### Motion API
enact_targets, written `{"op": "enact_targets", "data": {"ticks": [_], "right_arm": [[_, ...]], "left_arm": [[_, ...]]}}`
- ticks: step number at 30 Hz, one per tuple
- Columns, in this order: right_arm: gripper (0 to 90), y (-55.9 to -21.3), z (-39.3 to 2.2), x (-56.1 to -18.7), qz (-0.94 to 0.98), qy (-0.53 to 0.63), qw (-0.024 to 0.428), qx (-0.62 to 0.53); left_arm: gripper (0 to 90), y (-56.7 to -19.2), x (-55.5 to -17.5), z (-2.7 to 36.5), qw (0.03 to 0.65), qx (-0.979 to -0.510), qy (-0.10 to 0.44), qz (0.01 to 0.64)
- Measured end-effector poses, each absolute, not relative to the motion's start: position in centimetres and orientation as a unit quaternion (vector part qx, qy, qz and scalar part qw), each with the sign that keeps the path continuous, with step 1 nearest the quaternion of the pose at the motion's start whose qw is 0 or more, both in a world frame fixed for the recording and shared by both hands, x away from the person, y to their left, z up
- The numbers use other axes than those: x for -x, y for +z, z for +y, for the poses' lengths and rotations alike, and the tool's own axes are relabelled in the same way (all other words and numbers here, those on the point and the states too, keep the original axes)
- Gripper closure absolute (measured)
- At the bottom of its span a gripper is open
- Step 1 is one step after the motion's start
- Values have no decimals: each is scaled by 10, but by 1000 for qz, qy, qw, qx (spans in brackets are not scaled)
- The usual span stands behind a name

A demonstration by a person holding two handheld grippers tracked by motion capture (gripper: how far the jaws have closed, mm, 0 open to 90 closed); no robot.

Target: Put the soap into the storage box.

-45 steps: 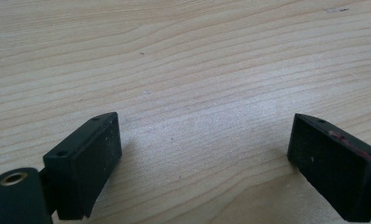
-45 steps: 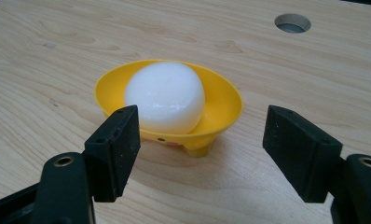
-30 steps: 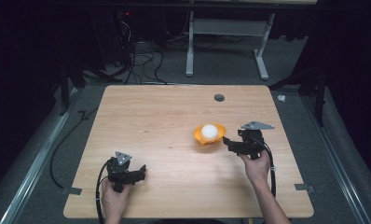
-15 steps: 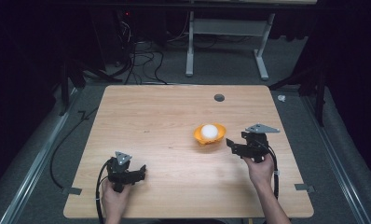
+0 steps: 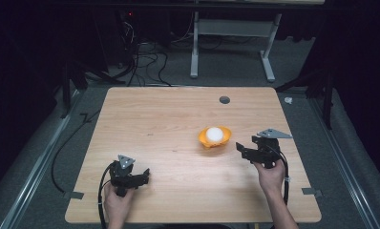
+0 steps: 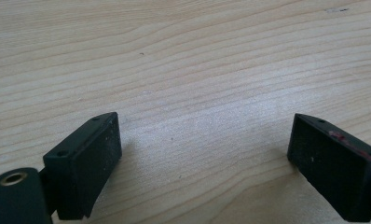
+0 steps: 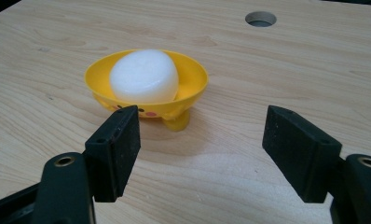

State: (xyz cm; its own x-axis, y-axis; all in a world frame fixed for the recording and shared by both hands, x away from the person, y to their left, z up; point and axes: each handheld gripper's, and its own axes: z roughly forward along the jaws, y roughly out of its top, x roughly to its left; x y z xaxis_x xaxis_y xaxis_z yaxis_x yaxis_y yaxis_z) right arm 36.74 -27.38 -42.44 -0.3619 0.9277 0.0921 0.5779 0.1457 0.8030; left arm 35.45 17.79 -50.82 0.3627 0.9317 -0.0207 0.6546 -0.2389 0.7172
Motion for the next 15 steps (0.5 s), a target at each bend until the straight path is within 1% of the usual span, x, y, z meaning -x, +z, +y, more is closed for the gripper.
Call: {"op": "enact_targets", "data": {"ticks": [15], "right_arm": [[285,-432,-282,-361,718,391,221,-531]], "left_arm": [[100,-508,-355,178,327,-758,212,523]]}}
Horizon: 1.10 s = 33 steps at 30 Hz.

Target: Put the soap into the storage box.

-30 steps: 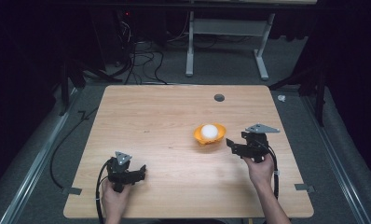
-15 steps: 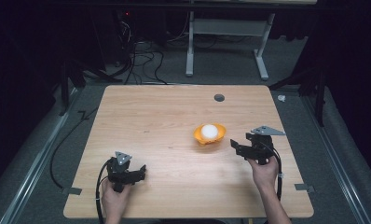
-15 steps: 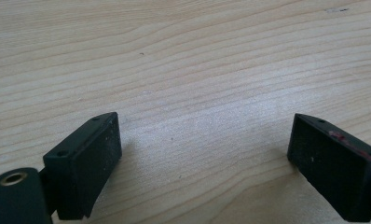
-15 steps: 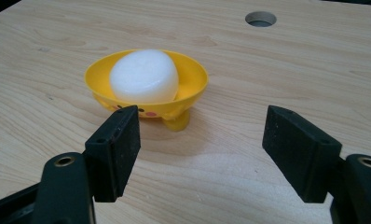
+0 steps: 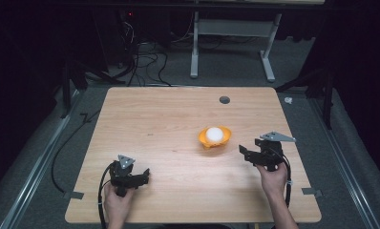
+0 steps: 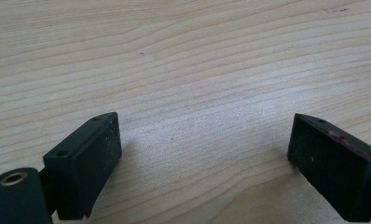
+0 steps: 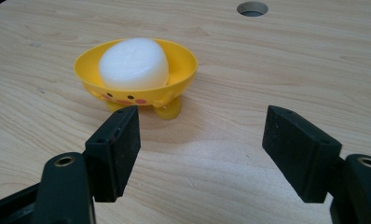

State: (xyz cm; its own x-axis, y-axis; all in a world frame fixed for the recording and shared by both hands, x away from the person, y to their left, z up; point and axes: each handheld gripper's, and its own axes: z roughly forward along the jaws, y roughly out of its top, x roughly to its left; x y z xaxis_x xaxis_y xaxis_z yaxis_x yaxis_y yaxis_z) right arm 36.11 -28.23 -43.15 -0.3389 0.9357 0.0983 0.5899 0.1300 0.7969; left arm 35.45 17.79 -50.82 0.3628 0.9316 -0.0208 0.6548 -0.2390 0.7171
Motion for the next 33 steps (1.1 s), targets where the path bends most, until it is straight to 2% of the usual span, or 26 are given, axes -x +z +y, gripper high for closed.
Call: {"op": "enact_targets", "data": {"ticks": [33], "right_arm": [[287,-450,-288,-351,711,388,207,-549]], "left_arm": [[100,-508,-355,178,327,-758,213,523]]}}
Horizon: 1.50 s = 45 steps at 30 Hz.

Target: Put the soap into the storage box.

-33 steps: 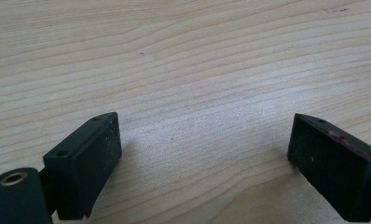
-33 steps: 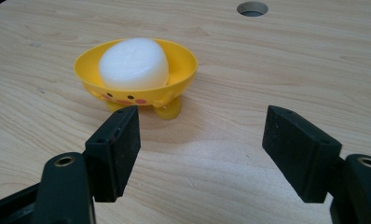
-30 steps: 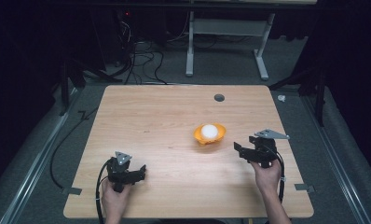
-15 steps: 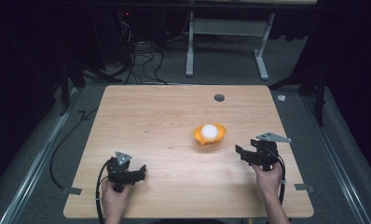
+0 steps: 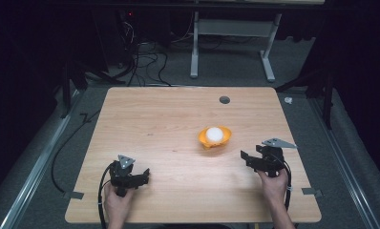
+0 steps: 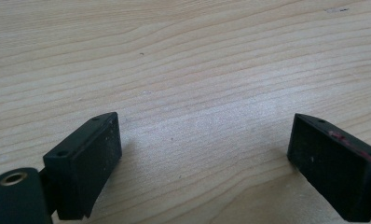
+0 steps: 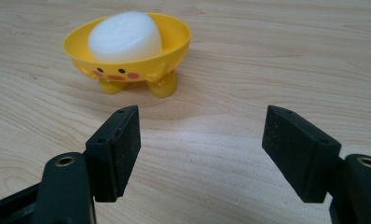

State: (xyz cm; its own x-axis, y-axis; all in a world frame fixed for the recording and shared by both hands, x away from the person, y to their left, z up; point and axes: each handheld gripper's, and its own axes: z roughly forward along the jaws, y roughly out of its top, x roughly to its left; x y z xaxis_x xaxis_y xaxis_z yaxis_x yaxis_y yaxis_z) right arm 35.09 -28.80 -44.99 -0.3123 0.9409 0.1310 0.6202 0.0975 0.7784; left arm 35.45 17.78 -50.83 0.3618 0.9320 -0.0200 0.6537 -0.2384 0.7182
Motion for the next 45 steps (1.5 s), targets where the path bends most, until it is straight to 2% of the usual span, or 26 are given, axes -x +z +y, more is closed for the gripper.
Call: {"op": "enact_targets", "data": {"ticks": [30,38,45], "right_arm": [[283,-481,-275,-344,736,345,191,-551],[275,-496,-268,-344,752,312,197,-546],[253,-502,-264,-343,752,314,230,-531]], "left_arm": [[100,-508,-355,178,327,-758,213,523],[100,-508,-355,178,327,-758,213,523],[100,-508,-355,178,327,-758,213,523]]}}
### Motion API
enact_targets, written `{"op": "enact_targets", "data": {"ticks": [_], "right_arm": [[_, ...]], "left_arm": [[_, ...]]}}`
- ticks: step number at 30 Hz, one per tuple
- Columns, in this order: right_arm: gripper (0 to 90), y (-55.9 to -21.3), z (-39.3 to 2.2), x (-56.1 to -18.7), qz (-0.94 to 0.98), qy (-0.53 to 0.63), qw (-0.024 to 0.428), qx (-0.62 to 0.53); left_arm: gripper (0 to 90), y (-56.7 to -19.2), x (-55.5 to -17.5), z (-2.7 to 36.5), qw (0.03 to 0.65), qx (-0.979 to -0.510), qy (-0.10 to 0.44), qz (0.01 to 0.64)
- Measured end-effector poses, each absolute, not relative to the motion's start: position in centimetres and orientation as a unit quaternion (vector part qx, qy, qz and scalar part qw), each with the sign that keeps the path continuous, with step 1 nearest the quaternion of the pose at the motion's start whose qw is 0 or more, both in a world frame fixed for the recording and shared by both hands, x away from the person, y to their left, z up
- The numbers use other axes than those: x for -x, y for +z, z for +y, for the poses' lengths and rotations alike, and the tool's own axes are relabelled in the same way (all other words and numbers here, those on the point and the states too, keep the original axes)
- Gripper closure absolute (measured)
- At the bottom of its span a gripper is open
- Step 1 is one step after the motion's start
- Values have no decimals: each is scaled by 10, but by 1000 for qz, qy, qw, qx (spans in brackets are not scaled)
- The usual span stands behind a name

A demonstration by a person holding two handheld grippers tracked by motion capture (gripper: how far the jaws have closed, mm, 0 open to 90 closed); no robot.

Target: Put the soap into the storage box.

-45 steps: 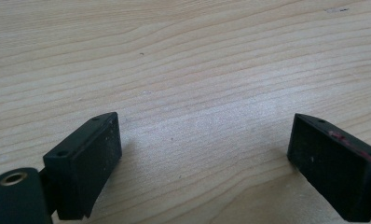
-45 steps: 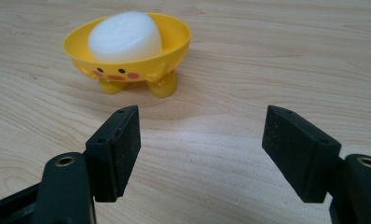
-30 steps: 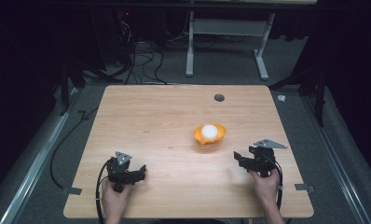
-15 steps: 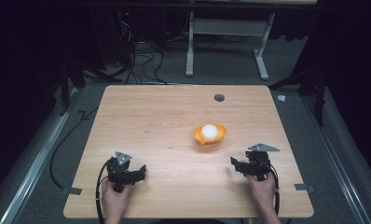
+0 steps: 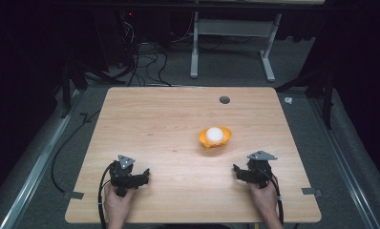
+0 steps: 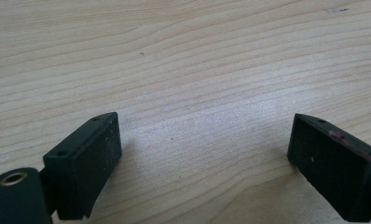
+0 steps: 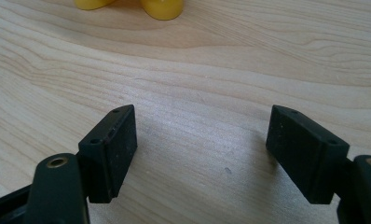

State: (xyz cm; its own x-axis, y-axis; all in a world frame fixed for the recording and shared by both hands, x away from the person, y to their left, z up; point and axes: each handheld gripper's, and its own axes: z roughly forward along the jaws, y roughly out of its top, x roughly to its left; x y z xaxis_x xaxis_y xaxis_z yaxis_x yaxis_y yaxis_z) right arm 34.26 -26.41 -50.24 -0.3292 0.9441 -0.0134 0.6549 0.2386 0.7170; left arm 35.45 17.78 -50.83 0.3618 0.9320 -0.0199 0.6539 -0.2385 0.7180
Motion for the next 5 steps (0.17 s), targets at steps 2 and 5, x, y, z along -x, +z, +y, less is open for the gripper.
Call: {"op": "enact_targets", "data": {"ticks": [2,5], "right_arm": [[253,-502,-264,-343,752,314,230,-531],[253,-502,-264,-343,753,314,230,-531]], "left_arm": [[100,-508,-355,178,327,-758,213,523],[100,-508,-354,178,327,-758,213,523]]}}
